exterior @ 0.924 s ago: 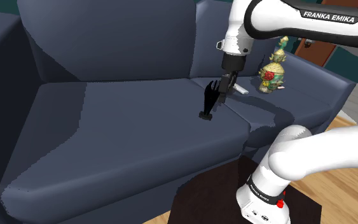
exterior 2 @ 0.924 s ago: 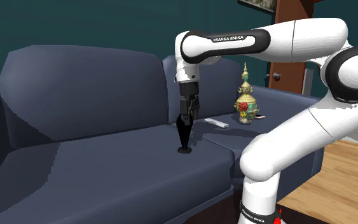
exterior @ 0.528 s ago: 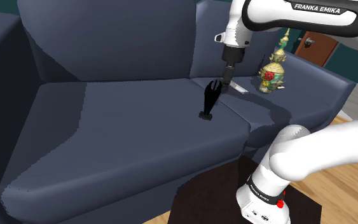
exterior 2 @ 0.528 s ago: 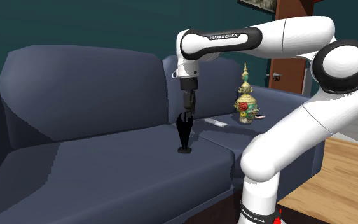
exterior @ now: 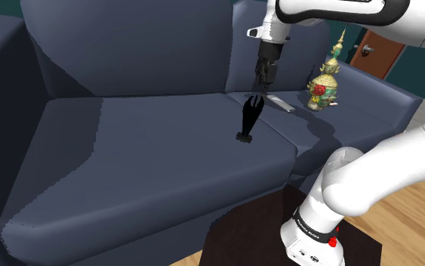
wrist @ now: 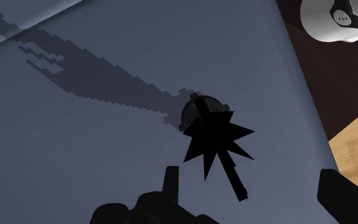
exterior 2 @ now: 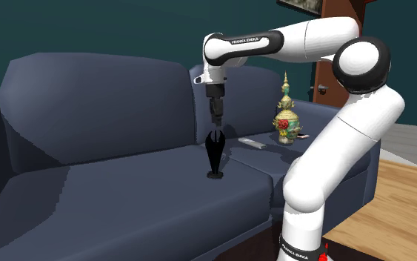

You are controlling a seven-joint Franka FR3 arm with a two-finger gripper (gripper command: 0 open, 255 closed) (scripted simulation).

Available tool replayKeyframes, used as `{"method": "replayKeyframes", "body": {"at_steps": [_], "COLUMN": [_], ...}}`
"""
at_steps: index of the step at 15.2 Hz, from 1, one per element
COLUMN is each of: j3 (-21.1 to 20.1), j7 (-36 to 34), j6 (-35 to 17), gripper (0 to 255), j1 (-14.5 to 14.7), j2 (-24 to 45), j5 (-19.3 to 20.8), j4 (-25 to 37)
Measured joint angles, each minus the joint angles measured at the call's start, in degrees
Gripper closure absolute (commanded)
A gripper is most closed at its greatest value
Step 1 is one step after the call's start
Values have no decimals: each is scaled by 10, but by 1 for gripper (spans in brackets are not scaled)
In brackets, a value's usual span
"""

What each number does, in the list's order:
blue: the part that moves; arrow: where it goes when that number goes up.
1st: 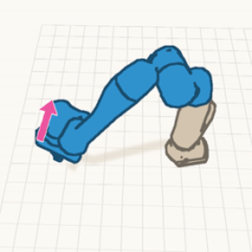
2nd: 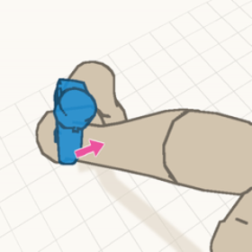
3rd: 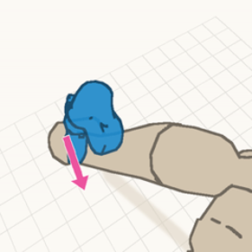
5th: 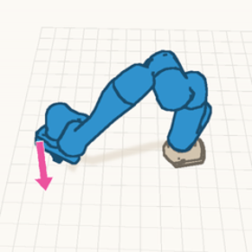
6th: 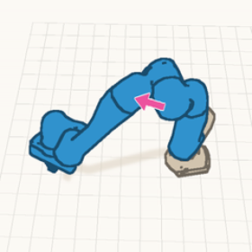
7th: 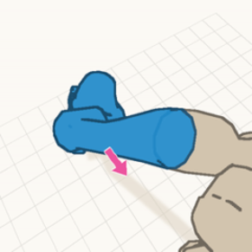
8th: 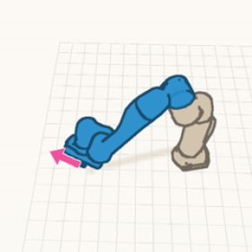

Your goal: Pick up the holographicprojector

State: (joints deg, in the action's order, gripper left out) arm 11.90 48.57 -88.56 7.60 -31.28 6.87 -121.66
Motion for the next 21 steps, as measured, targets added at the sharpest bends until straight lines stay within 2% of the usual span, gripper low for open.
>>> {"method": "replayKeyframes", "body": {"at_steps": [7, 8, 18, 21], "j3": [9, 9, 9, 9], "j7": [16, 15, 15, 17], "j6": [-48, -52, -55, -39], "gripper": [0, 255, 255, 255], "j1": [1, 1, 1, 2], "j2": [-1, 0, -1, 2], "j5": [5, 5, 5, 4], "j4": [-48, -50, -53, -35]}}
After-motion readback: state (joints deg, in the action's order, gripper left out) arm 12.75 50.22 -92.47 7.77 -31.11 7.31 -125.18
